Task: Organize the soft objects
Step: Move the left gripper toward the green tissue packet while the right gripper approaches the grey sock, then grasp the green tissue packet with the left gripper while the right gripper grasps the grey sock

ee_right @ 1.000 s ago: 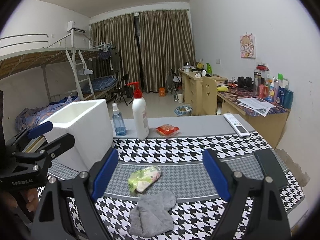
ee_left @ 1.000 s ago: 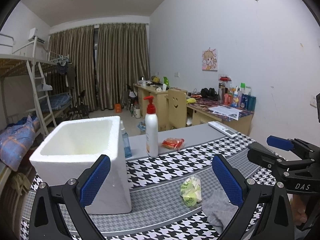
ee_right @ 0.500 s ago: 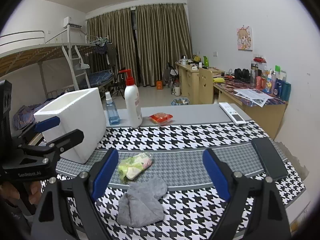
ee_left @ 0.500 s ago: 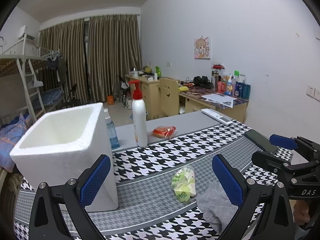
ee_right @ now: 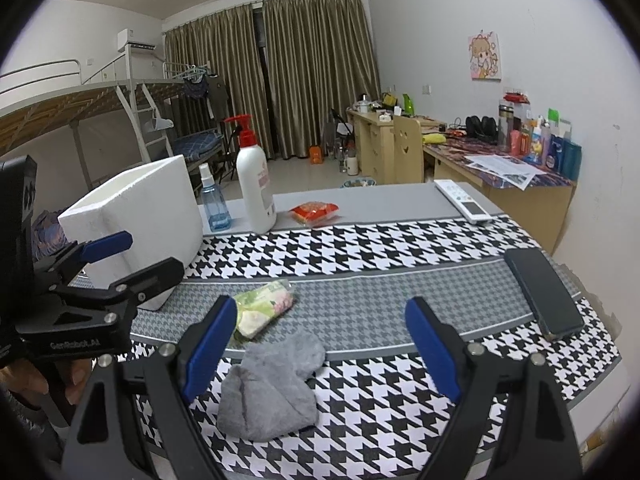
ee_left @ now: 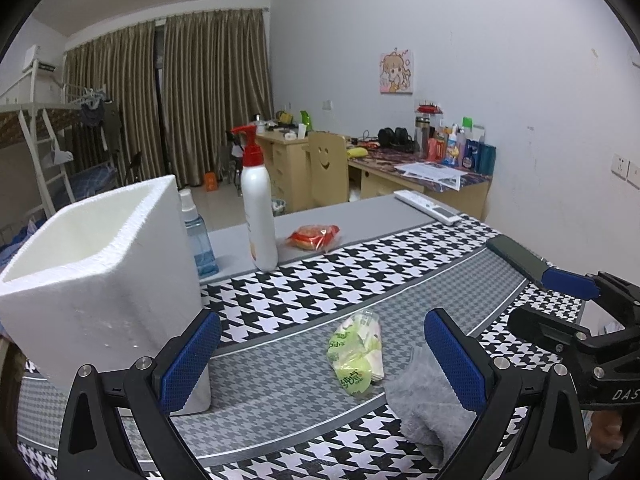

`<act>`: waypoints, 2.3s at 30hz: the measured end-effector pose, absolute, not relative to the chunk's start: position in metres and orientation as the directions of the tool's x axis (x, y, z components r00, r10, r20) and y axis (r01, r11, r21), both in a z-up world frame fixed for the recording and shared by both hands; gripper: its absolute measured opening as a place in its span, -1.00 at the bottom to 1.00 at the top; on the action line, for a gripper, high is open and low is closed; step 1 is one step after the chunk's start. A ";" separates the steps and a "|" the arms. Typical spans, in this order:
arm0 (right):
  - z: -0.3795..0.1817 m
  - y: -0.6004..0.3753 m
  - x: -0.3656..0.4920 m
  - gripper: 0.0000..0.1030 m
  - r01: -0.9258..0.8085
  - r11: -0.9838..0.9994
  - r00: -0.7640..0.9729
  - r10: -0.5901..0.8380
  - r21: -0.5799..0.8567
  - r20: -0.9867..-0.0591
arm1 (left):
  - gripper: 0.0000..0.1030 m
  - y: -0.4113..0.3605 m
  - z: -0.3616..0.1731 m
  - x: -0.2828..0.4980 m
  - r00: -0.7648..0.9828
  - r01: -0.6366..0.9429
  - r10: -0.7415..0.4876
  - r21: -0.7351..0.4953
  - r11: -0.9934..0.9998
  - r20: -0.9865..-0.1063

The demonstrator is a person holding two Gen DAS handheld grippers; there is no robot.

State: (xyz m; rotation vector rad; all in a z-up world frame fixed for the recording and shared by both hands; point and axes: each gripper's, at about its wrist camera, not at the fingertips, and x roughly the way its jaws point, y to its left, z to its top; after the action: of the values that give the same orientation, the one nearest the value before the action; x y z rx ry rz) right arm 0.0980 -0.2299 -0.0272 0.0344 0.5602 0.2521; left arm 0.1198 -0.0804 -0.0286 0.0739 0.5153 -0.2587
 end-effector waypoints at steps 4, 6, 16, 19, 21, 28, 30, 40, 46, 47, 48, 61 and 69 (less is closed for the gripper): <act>-0.032 -0.230 0.101 0.73 -0.231 0.968 0.807 0.247 0.098 -0.536 | 0.98 -0.083 -0.034 0.124 0.828 0.271 -0.229 0.008 0.963 -0.512; -0.034 -0.230 0.102 0.73 -0.236 0.967 0.800 0.250 0.097 -0.545 | 0.98 -0.085 -0.038 0.126 0.821 0.277 -0.230 0.011 0.961 -0.523; -0.047 -0.231 0.107 0.73 -0.249 0.963 0.773 0.264 0.106 -0.577 | 0.98 -0.092 -0.051 0.141 0.776 0.307 -0.244 0.010 0.952 -0.582; -0.050 -0.230 0.108 0.73 -0.256 0.960 0.763 0.270 0.109 -0.587 | 0.98 -0.095 -0.056 0.147 0.762 0.311 -0.242 0.012 0.950 -0.601; -0.052 -0.230 0.108 0.73 -0.258 0.960 0.759 0.271 0.110 -0.592 | 0.98 -0.097 -0.059 0.150 0.751 0.315 -0.243 0.009 0.949 -0.614; -0.058 -0.227 0.109 0.73 -0.274 0.956 0.738 0.277 0.102 -0.616 | 0.93 -0.100 -0.069 0.158 0.731 0.313 -0.236 0.007 0.950 -0.640; -0.061 -0.226 0.109 0.73 -0.276 0.955 0.732 0.279 0.104 -0.622 | 0.87 -0.101 -0.072 0.161 0.719 0.310 -0.233 0.002 0.951 -0.655; -0.067 -0.226 0.112 0.73 -0.283 0.949 0.707 0.304 0.138 -0.639 | 0.65 -0.112 -0.083 0.167 0.691 0.335 -0.238 0.011 0.942 -0.683; -0.070 -0.228 0.115 0.73 -0.276 0.950 0.696 0.301 0.144 -0.652 | 0.50 -0.112 -0.087 0.172 0.675 0.344 -0.250 -0.004 0.939 -0.694; -0.071 -0.228 0.116 0.73 -0.280 0.950 0.693 0.301 0.140 -0.656 | 0.48 -0.112 -0.088 0.173 0.672 0.344 -0.250 -0.006 0.939 -0.697; -0.072 -0.227 0.116 0.73 -0.283 0.950 0.690 0.299 0.134 -0.659 | 0.44 -0.113 -0.088 0.174 0.668 0.346 -0.251 -0.006 0.938 -0.700; -0.080 -0.219 0.114 0.73 -0.335 0.933 0.657 0.331 0.131 -0.678 | 0.08 -0.119 -0.104 0.189 0.611 0.351 -0.250 -0.026 0.936 -0.752; -0.081 -0.219 0.117 0.73 -0.341 0.931 0.650 0.335 0.132 -0.683 | -0.11 -0.121 -0.108 0.193 0.592 0.342 -0.231 -0.019 0.939 -0.772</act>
State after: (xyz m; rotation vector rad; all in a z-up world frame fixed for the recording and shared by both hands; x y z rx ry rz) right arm 0.1172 -0.2188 -0.0811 -0.0091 0.7738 0.3838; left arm 0.1928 -0.1213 -0.1075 0.1362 0.8764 -0.3346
